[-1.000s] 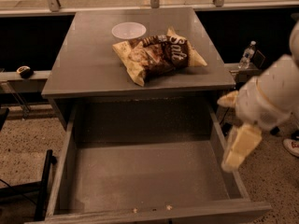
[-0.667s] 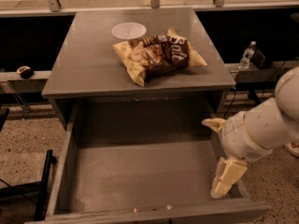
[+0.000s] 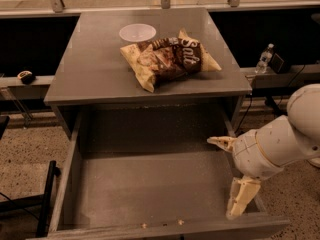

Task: Close top drawer

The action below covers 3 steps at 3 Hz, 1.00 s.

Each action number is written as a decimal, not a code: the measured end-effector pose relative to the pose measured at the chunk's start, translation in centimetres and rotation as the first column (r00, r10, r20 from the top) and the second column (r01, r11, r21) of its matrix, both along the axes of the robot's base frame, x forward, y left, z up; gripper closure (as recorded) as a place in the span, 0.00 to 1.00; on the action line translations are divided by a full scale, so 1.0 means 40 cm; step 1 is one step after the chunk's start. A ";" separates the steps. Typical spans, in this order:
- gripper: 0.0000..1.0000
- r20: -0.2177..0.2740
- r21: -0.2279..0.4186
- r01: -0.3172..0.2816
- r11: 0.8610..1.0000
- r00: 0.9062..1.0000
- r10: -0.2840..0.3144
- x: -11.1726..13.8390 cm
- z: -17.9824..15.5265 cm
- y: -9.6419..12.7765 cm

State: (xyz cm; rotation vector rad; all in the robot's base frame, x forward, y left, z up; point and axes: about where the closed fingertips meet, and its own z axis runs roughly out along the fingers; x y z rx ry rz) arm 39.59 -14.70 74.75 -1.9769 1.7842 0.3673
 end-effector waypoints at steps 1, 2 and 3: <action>0.00 -0.005 -0.030 0.013 0.999 1.000 -0.013 -0.021 -0.041 0.011; 0.00 -0.021 -0.046 0.009 0.999 1.000 -0.010 -0.059 -0.084 0.015; 0.00 -0.020 -0.060 -0.018 0.998 1.000 0.017 -0.086 -0.115 0.032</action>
Offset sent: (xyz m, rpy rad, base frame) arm -0.0406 0.0070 -0.0569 -0.0597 0.0436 -0.0089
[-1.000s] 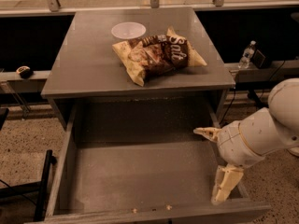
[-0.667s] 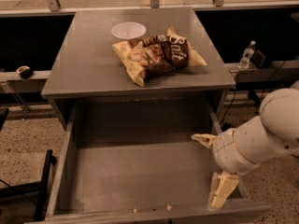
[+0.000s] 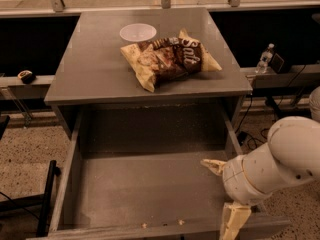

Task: Close top drawer

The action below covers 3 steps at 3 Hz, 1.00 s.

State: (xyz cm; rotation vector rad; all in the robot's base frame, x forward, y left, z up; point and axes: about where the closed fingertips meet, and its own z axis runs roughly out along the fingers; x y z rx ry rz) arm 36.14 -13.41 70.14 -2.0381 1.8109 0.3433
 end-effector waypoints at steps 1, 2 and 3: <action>0.00 0.006 -0.040 -0.020 0.999 1.000 0.020 -0.018 -0.046 0.022; 0.15 0.008 -0.083 -0.025 0.996 1.000 0.026 -0.027 -0.082 0.036; 0.20 0.016 -0.104 -0.015 0.995 1.000 0.016 -0.027 -0.093 0.041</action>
Offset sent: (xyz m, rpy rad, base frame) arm -0.0138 0.0209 -0.0520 -0.1291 -0.0072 0.0283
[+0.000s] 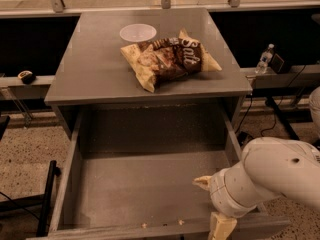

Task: Close top drawer

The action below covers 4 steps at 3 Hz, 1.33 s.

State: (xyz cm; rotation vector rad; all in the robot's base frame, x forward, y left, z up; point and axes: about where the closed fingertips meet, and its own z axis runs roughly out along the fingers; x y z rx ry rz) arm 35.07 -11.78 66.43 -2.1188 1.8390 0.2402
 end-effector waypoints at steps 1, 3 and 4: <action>0.27 0.019 -0.005 0.019 1.000 1.000 -0.019 0.014 0.008 -0.002; 0.35 0.049 0.003 0.095 0.996 0.994 -0.095 0.098 0.016 -0.033; 0.30 0.059 0.010 0.104 0.995 0.993 -0.104 0.115 0.026 -0.038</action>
Offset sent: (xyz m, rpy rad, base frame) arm 0.0375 -0.0103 0.0123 -0.0077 -0.0589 -0.0847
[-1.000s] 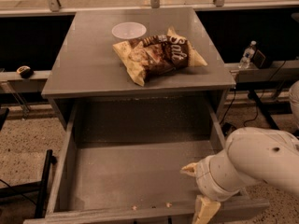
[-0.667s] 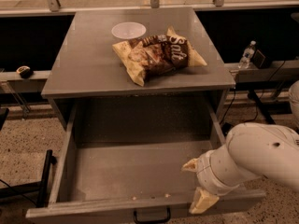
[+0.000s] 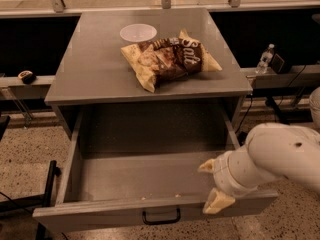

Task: Close top drawer

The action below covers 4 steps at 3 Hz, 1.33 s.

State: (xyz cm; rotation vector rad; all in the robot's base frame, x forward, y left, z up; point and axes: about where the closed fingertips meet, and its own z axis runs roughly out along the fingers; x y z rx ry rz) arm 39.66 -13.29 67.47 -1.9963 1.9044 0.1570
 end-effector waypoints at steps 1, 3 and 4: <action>0.25 0.053 0.034 0.045 0.998 0.998 -0.046 0.084 0.042 -0.025; 0.56 0.051 0.141 0.031 0.989 0.998 -0.039 0.023 0.131 -0.040; 0.79 0.013 0.170 0.001 0.985 1.000 -0.004 -0.045 0.131 -0.021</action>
Offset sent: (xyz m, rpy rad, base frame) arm 0.0231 -0.0203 0.0876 0.1570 -0.1287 -0.0350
